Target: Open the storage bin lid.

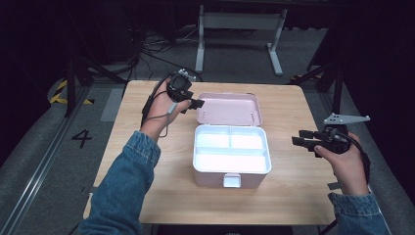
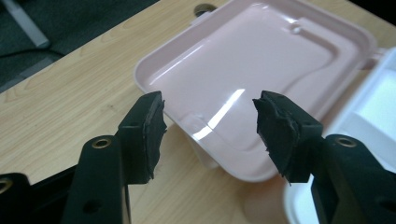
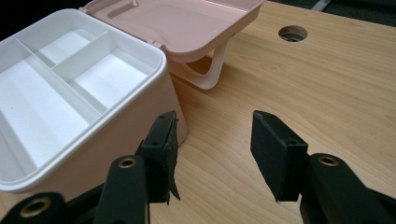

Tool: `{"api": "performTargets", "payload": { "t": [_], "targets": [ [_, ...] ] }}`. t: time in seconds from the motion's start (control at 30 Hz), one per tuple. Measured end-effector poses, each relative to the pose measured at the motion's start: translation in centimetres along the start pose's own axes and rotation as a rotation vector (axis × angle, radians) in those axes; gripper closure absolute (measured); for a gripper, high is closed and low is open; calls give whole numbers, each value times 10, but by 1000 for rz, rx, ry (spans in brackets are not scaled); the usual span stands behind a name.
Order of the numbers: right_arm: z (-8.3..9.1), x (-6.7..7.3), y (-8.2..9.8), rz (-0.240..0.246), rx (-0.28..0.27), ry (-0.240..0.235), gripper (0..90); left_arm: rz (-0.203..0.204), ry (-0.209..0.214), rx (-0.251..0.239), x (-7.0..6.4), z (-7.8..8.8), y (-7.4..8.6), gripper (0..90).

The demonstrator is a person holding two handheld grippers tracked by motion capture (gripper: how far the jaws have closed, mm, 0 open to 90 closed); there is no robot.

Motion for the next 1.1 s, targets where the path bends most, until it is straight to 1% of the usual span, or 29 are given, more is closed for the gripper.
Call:
{"api": "performTargets", "payload": {
  "t": [0.03, 0.07, 0.1, 0.17, 0.27, 0.3, 0.33, 0.37, 0.4, 0.43, 0.47, 0.5, 0.53, 0.57, 0.6, 0.63, 0.67, 0.7, 0.73, 0.8, 0.83, 0.87, 0.9, 0.93, 0.97, 1.0, 1.03, 1.07, 1.1],
  "targets": [
    [0, 0, 0, 1, 2, 0, 519, -5, 5, -14, -4, 6, 1, 421],
    [-1, -1, -1, 4, 5, 1, 516, -18, 5, -25, -9, 15, 4, 420],
    [-3, -1, -2, 7, 8, -2, 510, -32, 6, -25, -13, 21, 6, 418],
    [-5, -2, -4, 14, 16, -5, 508, -52, 9, -42, -20, 33, 9, 415],
    [-7, -4, -4, 17, 26, -5, 506, -68, 22, -48, -28, 48, 17, 410],
    [-8, -5, -5, 18, 28, -5, 506, -68, 19, -54, -29, 50, 19, 409],
    [-8, -5, -5, 23, 30, -5, 506, -77, 13, -55, -31, 54, 22, 408],
    [-8, -6, -5, 21, 30, -4, 506, -81, 13, -53, -33, 59, 26, 408],
    [-8, -6, -5, 21, 30, -4, 506, -81, 13, -53, -33, 59, 26, 407],
    [-9, -8, -6, 22, 31, -6, 506, -88, 15, -52, -37, 67, 32, 407],
    [-9, -9, -7, 24, 32, -6, 506, -90, 12, -61, -39, 71, 35, 407],
    [-9, -9, -7, 24, 32, -6, 506, -90, 12, -61, -39, 71, 35, 407],
    [-10, -12, -7, 25, 35, -5, 505, -93, 14, -61, -41, 75, 39, 406],
    [-10, -12, -7, 25, 35, -5, 505, -94, 19, -64, -43, 78, 42, 406],
    [-10, -13, -7, 23, 33, -7, 505, -103, 16, -62, -44, 82, 46, 405],
    [-10, -14, -7, 24, 35, -7, 505, -99, 17, -67, -45, 84, 49, 404],
    [-11, -16, -8, 22, 38, -9, 510, -94, 8, -34, -47, 91, 58, 409],
    [-11, -16, -8, 22, 38, -9, 510, -94, 8, -34, -47, 91, 58, 408],
    [-11, -17, -8, 20, 39, -10, 521, -100, 6, -6, -47, 95, 63, 408],
    [-10, -19, -7, 12, 49, -11, 526, -102, 5, 20, -48, 102, 72, 405],
    [-10, -21, -7, 13, 54, -7, 527, -97, 1, 21, -49, 104, 77, 406],
    [-8, -23, -6, 12, 63, 0, 531, -80, 4, 28, -49, 108, 87, 405],
    [-8, -23, -6, 12, 63, 0, 531, -80, 4, 28, -49, 108, 87, 405],
    [-7, -25, -6, 10, 72, 2, 530, -70, -10, 55, -48, 111, 97, 400],
    [-7, -25, -5, 11, 80, 5, 530, -70, -10, 55, -48, 111, 97, 395],
    [-7, -25, -5, 11, 80, 5, 530, -64, -23, 66, -46, 111, 103, 395],
    [-7, -27, -4, 14, 94, 14, 525, -51, -47, 107, -43, 109, 115, 372],
    [-8, -28, -3, 17, 103, 16, 532, -45, -59, 136, -41, 108, 121, 361],
    [-8, -28, -3, 17, 103, 16, 532, -45, -59, 136, -41, 108, 121, 362]
  ]
}}
Point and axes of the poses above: each handheld gripper's, and its own axes: z roughly backward along the jaws, y roughly out of its underside, x roughly to its left, the point moved 5 cm from there along -z, roughly forward along the jaws
